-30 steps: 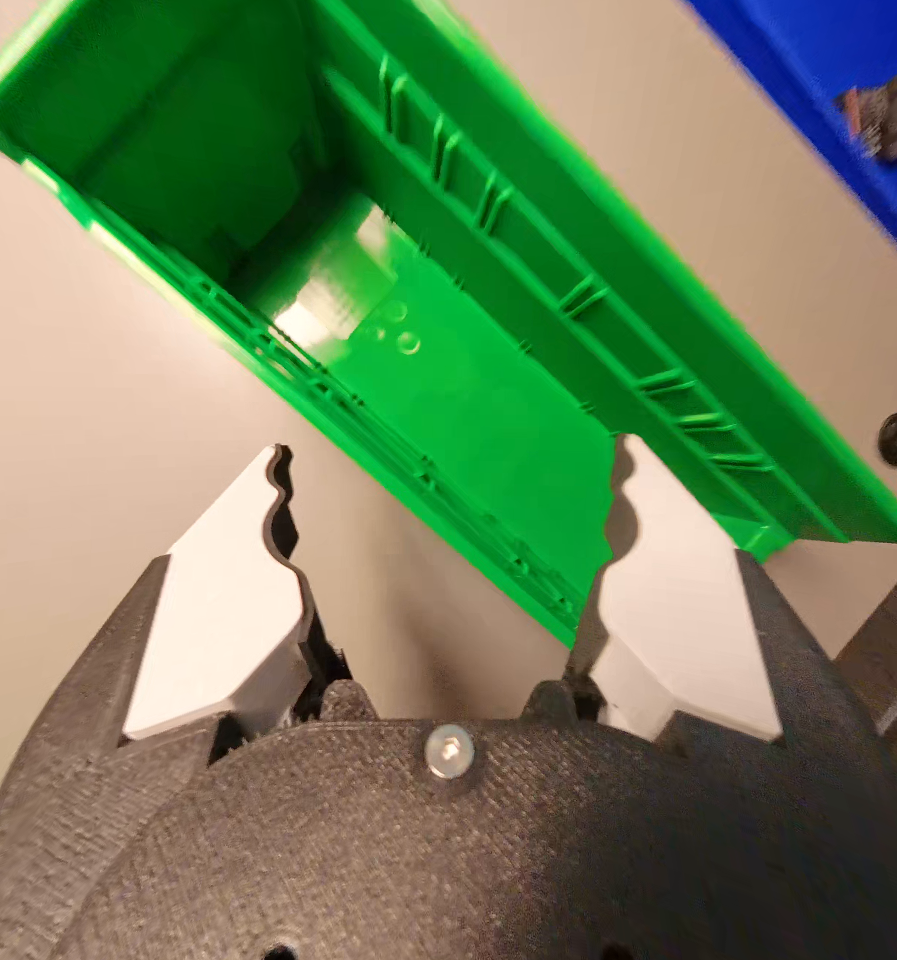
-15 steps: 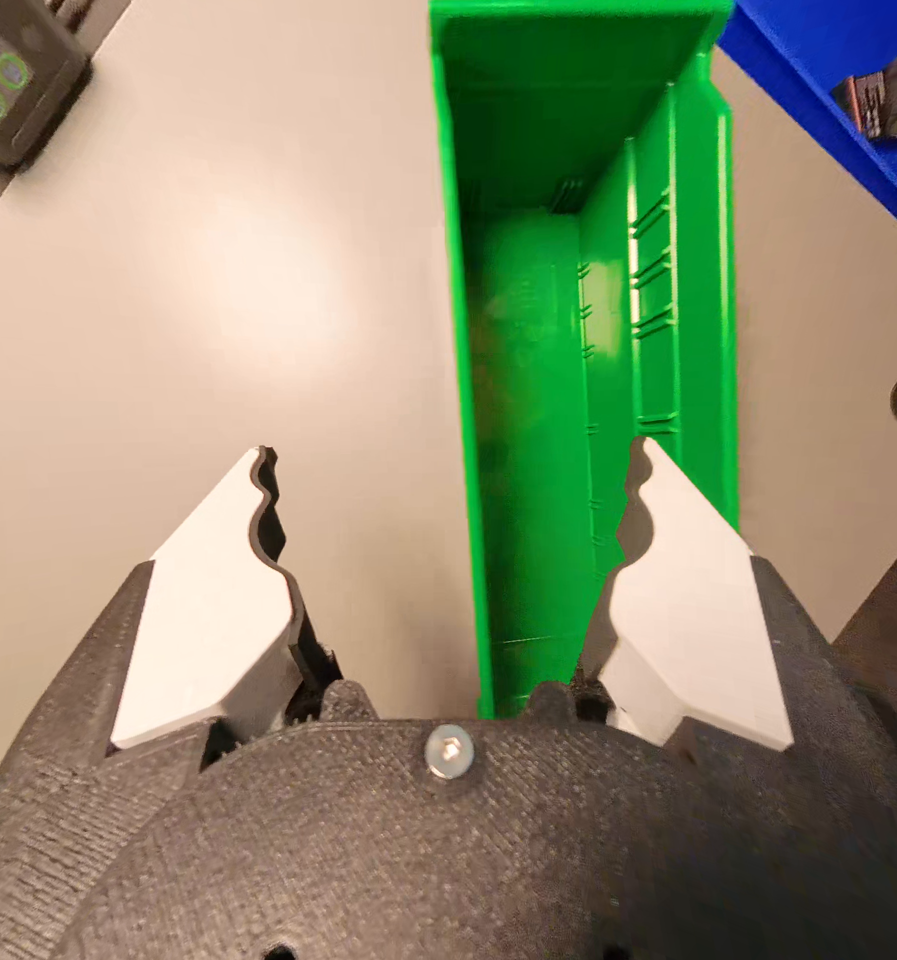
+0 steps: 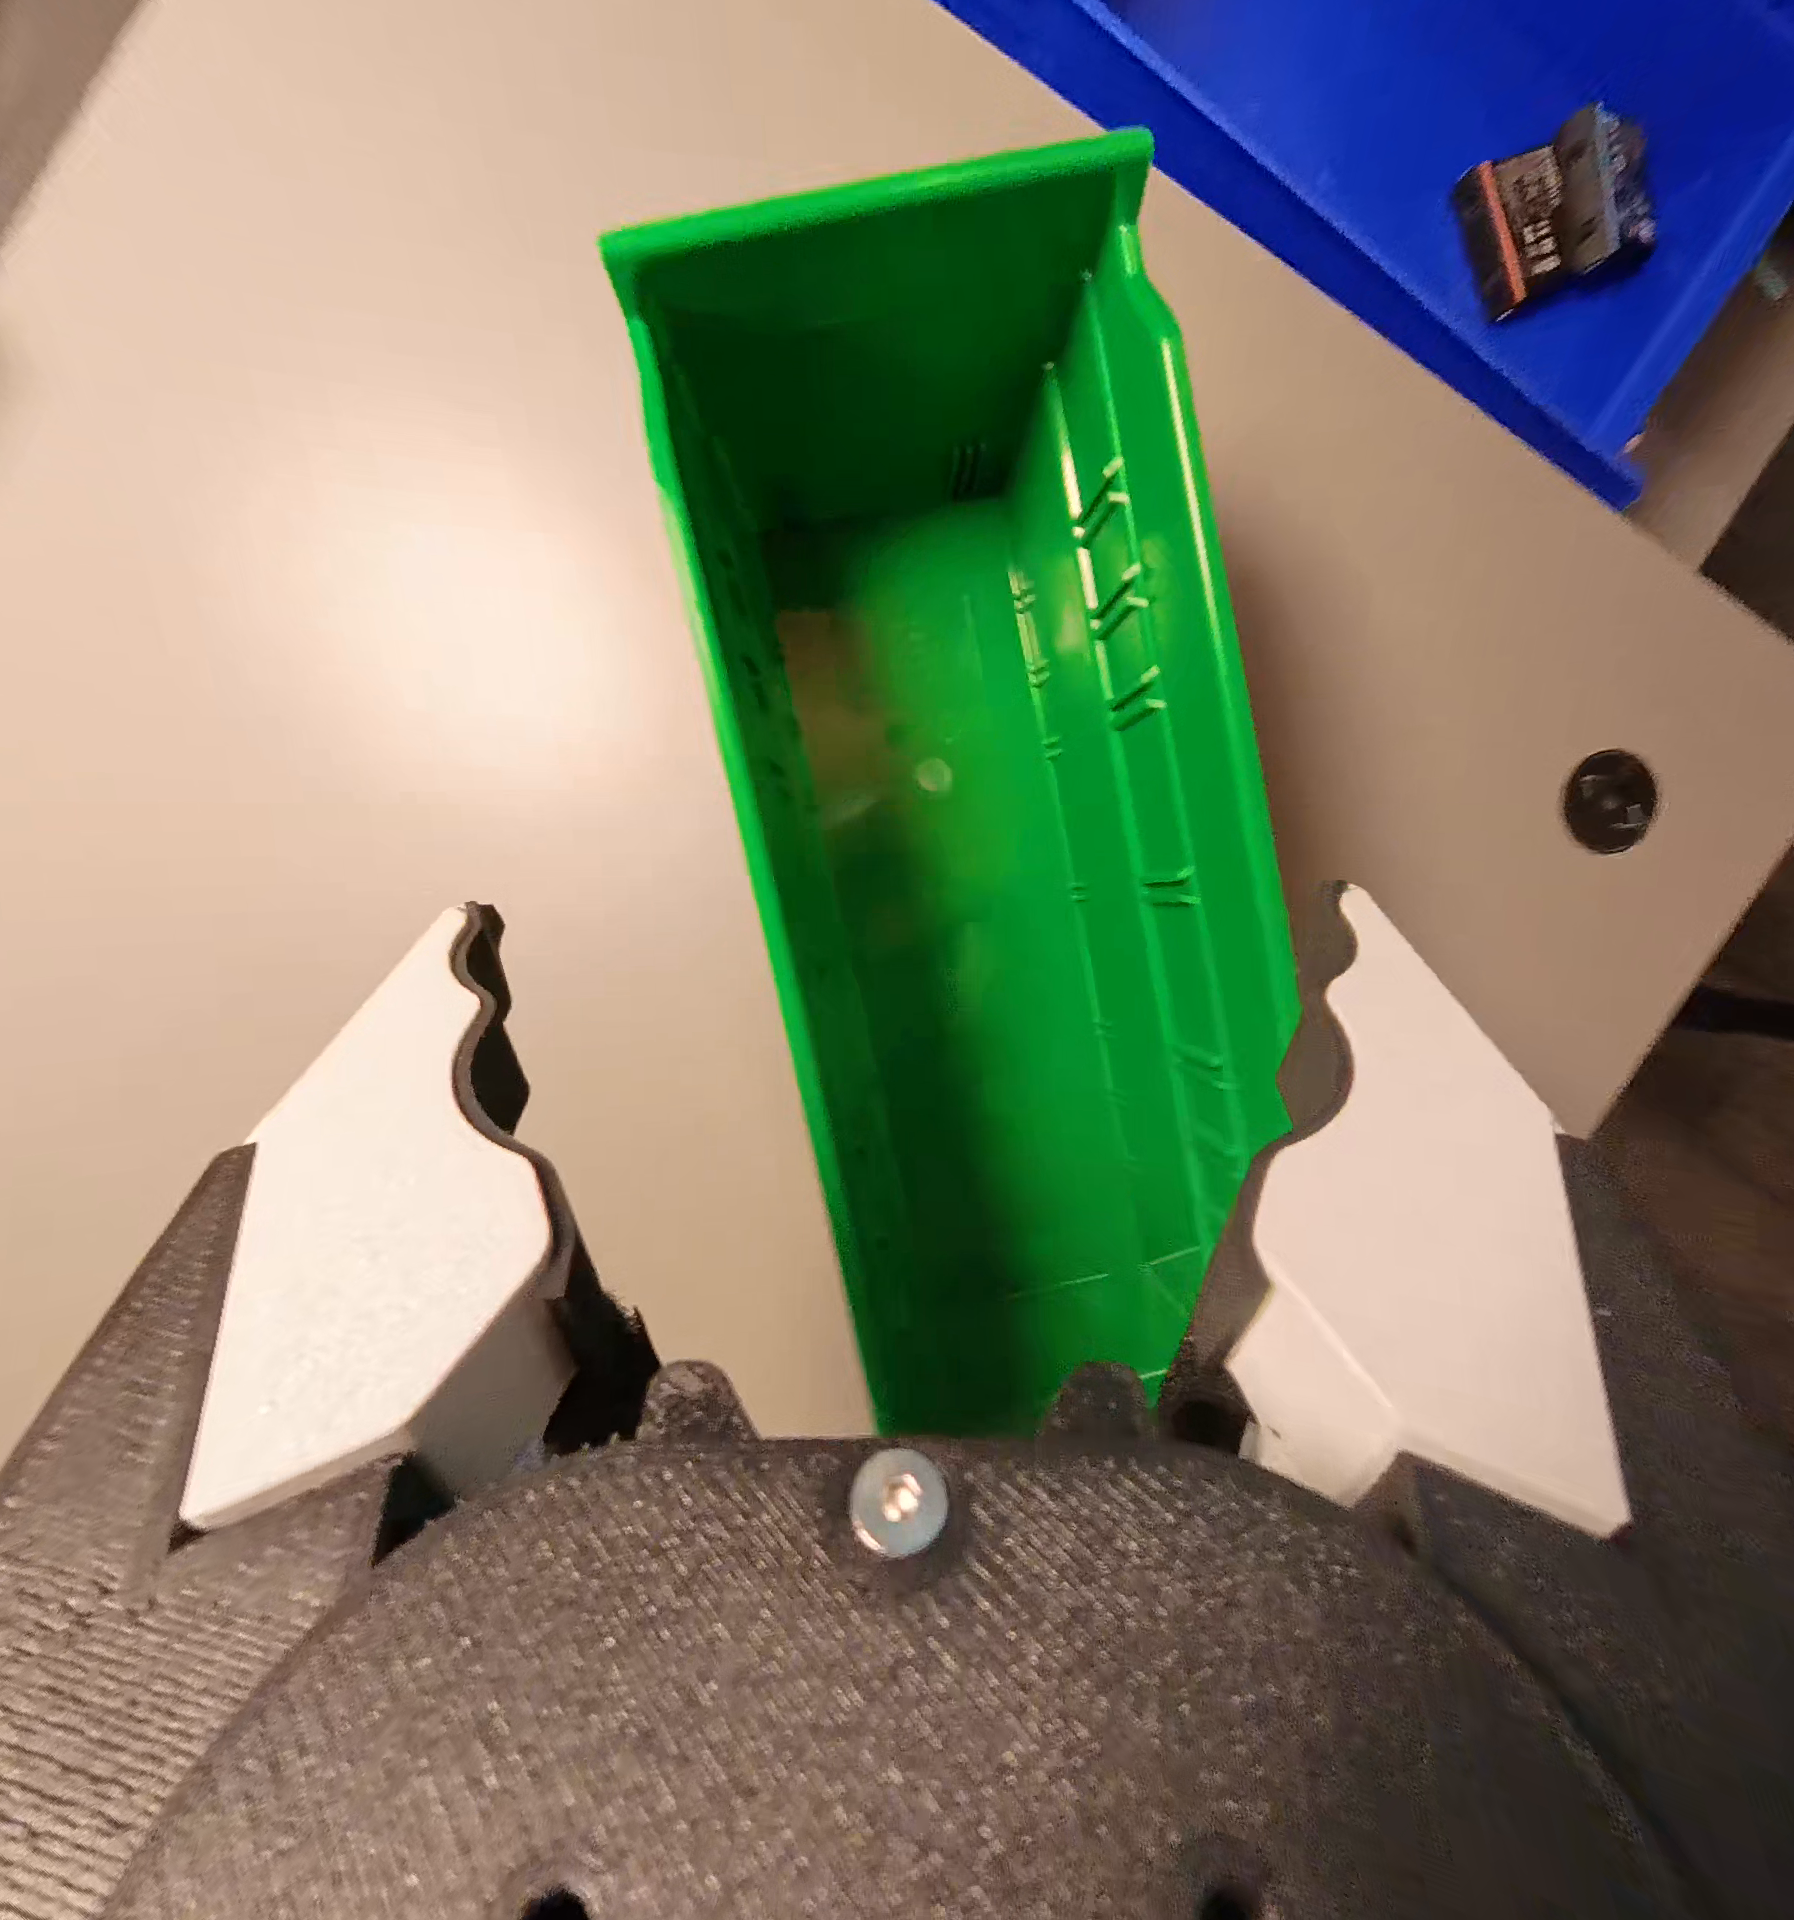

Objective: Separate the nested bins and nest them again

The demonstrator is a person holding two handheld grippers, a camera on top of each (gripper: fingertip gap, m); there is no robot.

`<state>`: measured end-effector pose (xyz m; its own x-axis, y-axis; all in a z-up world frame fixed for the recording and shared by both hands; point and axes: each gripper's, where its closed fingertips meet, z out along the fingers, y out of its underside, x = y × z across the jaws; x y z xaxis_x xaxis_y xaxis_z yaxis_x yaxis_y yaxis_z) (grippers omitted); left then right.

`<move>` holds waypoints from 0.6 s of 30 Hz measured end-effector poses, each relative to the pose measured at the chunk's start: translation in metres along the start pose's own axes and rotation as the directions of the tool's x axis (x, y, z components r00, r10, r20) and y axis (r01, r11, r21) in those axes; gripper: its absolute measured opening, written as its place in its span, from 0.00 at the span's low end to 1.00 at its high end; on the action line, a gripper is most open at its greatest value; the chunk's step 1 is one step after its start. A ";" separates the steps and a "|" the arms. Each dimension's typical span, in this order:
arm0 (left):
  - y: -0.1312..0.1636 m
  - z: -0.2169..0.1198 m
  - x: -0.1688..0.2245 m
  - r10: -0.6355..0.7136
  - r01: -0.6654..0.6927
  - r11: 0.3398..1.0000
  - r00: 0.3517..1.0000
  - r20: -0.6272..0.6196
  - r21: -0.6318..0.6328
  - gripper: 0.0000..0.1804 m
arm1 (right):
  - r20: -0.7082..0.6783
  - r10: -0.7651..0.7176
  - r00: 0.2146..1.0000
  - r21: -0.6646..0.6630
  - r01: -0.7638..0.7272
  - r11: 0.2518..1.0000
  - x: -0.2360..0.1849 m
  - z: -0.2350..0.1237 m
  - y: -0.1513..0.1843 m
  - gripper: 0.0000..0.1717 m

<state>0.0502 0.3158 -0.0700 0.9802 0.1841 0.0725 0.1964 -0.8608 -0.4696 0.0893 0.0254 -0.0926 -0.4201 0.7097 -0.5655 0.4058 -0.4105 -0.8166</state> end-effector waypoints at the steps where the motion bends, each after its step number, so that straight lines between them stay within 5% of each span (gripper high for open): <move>1: 0.004 0.004 0.004 -0.017 0.017 1.000 1.000 -0.006 -0.012 0.83 | 0.000 0.002 1.000 -0.001 -0.002 1.000 0.000 0.000 0.000 0.37; 9: 0.046 0.042 0.028 0.041 -0.045 0.985 0.999 -0.028 -0.167 0.84 | -0.003 0.000 1.000 -0.001 0.000 1.000 0.000 0.000 0.000 0.37; 18: 0.055 0.022 -0.009 0.212 -0.199 0.959 0.976 0.043 -0.204 0.61 | -0.002 -0.003 1.000 -0.002 0.003 1.000 0.000 0.000 0.000 0.37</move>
<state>0.0521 0.2778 -0.1161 0.9977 0.0178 -0.0661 -0.0018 -0.9586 -0.2849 0.0894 0.0252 -0.0928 -0.4201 0.7120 -0.5626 0.4060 -0.4069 -0.8183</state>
